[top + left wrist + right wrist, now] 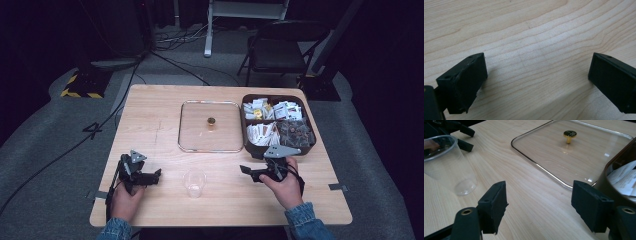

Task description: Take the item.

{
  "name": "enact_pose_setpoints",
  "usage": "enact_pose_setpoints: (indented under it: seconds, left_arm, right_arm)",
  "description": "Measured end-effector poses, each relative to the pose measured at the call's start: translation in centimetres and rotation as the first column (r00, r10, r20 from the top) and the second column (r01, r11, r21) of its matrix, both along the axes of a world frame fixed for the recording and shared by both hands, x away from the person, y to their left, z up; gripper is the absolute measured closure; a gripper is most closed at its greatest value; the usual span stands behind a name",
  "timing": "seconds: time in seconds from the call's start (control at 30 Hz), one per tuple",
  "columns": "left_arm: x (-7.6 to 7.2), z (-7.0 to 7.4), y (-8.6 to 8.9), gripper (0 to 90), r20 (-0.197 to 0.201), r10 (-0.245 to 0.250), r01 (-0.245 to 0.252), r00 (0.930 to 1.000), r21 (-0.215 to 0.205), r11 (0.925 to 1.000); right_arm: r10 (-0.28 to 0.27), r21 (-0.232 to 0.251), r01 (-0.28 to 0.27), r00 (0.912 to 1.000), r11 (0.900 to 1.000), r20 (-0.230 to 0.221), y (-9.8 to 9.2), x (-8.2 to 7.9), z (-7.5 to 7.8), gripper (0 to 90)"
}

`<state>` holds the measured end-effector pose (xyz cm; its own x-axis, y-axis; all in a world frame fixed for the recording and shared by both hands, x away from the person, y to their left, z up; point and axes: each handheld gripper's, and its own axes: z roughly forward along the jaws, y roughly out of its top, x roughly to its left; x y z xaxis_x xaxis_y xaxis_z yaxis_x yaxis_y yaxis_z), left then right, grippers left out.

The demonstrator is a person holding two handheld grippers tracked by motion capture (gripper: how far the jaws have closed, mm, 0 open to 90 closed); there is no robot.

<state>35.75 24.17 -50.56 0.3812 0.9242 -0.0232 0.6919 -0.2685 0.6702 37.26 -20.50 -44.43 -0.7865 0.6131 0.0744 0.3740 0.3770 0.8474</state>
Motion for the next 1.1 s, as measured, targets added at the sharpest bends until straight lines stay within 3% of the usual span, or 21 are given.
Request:
enact_pose_setpoints:
  seconds: [0.5,0.6,0.87,1.1]
  left_arm:
    - [-0.1,0.0,-0.1,2.5,0.000,0.004,-0.004,1.0000,0.002,1.0000]
    - [-0.2,0.0,-0.1,2.5,-0.001,0.001,-0.001,1.0000,-0.001,1.0000]
    - [-0.4,0.0,-0.1,2.5,-0.001,-0.009,0.009,1.0000,-0.001,1.0000]
    - [-0.4,0.0,0.0,2.5,-0.001,-0.010,0.010,0.9999,-0.001,0.9999]
  right_arm:
    - [-0.039,-0.033,0.040,0.9986,0.999,0.035,-3.1,2.3,4.6,27.6]
    - [-0.047,-0.033,0.048,0.9983,0.998,0.034,-3.5,2.9,4.9,27.6]
    - [-0.126,-0.058,0.127,0.9919,0.990,0.020,-6.2,6.5,5.5,27.9]
    - [-0.168,-0.094,0.172,0.9848,0.981,0.043,-8.3,8.6,5.3,30.2]
